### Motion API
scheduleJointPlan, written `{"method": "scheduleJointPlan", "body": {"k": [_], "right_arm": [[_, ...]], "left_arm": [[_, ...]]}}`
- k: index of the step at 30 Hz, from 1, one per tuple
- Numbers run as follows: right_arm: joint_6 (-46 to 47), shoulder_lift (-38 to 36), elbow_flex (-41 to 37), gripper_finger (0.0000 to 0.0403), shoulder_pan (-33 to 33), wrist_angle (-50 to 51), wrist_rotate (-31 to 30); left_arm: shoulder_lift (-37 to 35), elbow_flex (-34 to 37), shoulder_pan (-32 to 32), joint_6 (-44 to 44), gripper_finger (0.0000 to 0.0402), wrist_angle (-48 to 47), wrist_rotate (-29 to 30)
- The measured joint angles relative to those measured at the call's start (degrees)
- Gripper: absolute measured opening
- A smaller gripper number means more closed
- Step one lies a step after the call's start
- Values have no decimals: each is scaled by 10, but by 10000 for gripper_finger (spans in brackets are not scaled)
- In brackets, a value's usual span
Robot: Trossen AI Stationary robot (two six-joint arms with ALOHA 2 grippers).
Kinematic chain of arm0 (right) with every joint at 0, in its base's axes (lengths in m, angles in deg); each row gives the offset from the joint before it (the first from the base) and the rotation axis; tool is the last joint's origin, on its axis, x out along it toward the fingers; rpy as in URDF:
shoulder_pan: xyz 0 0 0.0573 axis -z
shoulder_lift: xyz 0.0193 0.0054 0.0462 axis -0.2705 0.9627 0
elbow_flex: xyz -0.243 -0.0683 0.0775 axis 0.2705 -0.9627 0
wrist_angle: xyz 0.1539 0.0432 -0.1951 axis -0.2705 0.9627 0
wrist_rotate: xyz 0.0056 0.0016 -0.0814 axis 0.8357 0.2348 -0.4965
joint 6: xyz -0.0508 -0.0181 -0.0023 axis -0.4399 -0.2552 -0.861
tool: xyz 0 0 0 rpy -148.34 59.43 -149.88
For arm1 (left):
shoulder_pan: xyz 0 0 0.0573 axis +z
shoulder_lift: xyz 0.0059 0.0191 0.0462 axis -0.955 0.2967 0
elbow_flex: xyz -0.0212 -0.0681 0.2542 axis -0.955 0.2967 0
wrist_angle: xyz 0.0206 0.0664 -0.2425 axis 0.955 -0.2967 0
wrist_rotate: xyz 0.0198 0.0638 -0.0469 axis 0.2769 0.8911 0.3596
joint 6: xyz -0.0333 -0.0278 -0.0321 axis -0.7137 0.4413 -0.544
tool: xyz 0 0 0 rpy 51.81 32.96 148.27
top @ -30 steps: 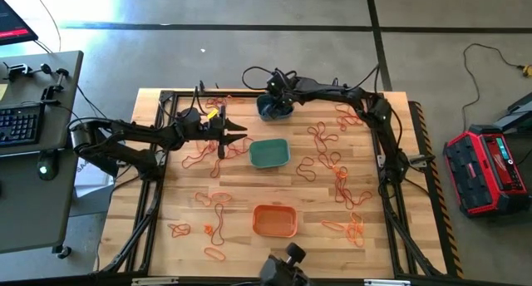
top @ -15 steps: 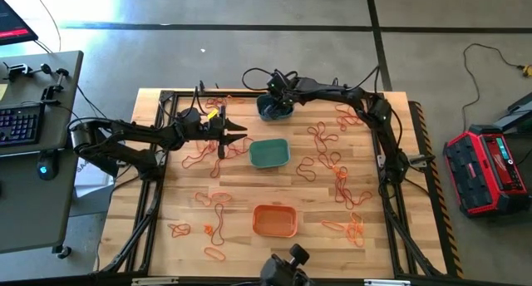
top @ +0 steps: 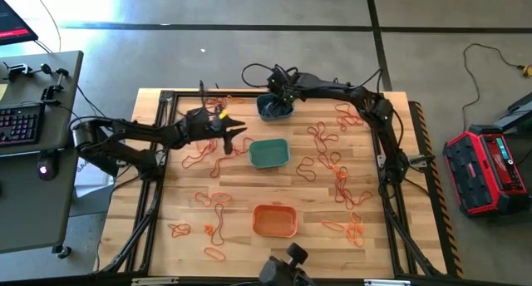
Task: Sort rubber bands into baskets
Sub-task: Put the blue rubber band into the blue bin, then adjust the bins on the table
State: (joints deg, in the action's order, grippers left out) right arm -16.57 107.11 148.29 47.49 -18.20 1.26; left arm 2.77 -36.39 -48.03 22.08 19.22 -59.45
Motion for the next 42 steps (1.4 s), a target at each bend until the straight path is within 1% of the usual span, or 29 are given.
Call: {"method": "scheduleJointPlan", "body": {"k": [2, 6, 10, 13, 19, 24, 27, 29, 31, 36, 39, 42], "right_arm": [[-12, -13, 8, 0, -7, 0, 0], [-31, -51, 10, 0, -19, 10, 0], [-41, -87, -20, 0, -23, 4, -2], [-39, -109, -61, 0, -23, -17, -2], [-15, -159, -178, 0, -26, -93, 3], [4, -217, -266, 0, -30, -126, 7], [4, -247, -311, 0, -35, -144, 7], [4, -262, -335, 0, -40, -161, 8], [4, -271, -353, 0, -44, -171, 9], [0, -272, -379, 0, -49, -186, 10], [-7, -272, -401, 0, -53, -207, 9], [-14, -281, -423, 0, -65, -218, 10]], "left_arm": [[19, -26, 0, 14, 68, -37, 11], [76, -65, 11, 24, 38, -43, 8], [145, -102, 24, 24, 14, -46, -5], [192, -133, 28, 31, 5, -45, -19], [257, -184, 34, 34, 3, -44, -18], [295, -210, 50, 17, 3, -46, 13], [303, -219, 60, 12, 3, -44, 18], [303, -223, 66, 5, 3, -44, 32], [303, -227, 73, 4, 3, -43, 42], [297, -229, 85, 4, 3, -51, 39], [274, -220, 84, 11, 3, -71, 39], [230, -192, 75, 10, 3, -74, 37]]}}
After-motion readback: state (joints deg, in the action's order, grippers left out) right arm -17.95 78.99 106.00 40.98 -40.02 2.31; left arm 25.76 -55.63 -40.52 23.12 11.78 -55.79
